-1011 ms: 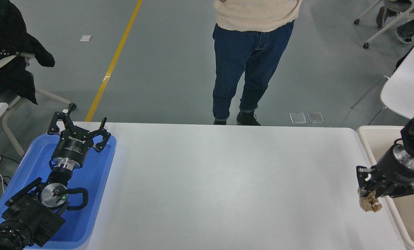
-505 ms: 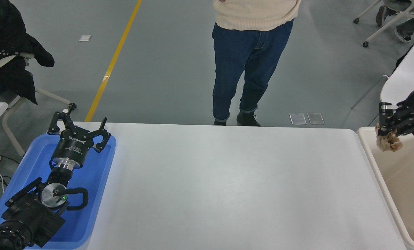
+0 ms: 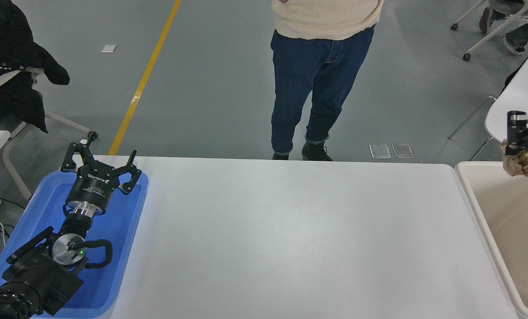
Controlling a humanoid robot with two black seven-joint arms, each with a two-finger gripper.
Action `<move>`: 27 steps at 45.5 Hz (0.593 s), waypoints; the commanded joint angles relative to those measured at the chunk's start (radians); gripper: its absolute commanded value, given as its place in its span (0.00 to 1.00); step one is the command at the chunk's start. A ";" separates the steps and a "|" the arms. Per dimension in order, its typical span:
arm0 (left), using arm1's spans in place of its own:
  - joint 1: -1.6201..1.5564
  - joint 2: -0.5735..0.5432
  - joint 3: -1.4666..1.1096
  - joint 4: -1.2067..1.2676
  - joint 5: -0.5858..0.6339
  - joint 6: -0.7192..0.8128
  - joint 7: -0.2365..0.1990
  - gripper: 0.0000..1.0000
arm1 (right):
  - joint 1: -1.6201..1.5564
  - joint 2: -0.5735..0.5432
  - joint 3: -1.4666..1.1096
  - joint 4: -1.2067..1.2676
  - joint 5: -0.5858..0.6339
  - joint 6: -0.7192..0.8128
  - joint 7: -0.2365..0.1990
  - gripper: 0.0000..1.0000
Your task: Pick up paper ball place in dustbin
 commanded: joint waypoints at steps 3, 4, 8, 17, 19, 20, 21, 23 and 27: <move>0.000 0.000 0.000 0.000 0.000 0.000 0.000 1.00 | -0.157 -0.160 -0.029 -0.201 -0.011 0.000 0.001 0.00; 0.000 0.000 0.000 0.000 0.000 0.000 0.000 1.00 | -0.193 -0.164 -0.026 -0.235 -0.009 0.000 0.000 0.00; 0.000 0.000 0.000 0.000 0.000 0.000 0.000 1.00 | -0.338 -0.166 -0.003 -0.381 0.000 0.000 0.001 0.00; 0.000 0.000 0.000 0.000 0.000 0.000 0.000 1.00 | -0.746 -0.168 0.252 -0.678 0.012 0.000 0.001 0.00; 0.000 0.000 0.000 0.000 0.000 0.000 0.000 1.00 | -0.832 -0.168 0.346 -0.735 0.011 0.000 0.001 0.00; 0.000 0.000 0.000 0.000 0.000 0.000 0.000 1.00 | -0.877 -0.166 0.389 -0.763 0.009 0.000 0.001 0.00; 0.000 0.000 0.000 0.000 0.000 0.000 0.000 1.00 | -0.923 -0.165 0.430 -0.796 0.009 0.000 0.000 0.00; 0.000 0.000 0.000 0.000 0.000 0.000 0.000 1.00 | -1.003 -0.158 0.507 -0.861 0.009 0.000 0.000 0.00; 0.000 0.000 0.000 0.000 0.000 0.000 0.000 1.00 | -1.121 -0.145 0.641 -0.976 0.011 0.000 0.001 0.00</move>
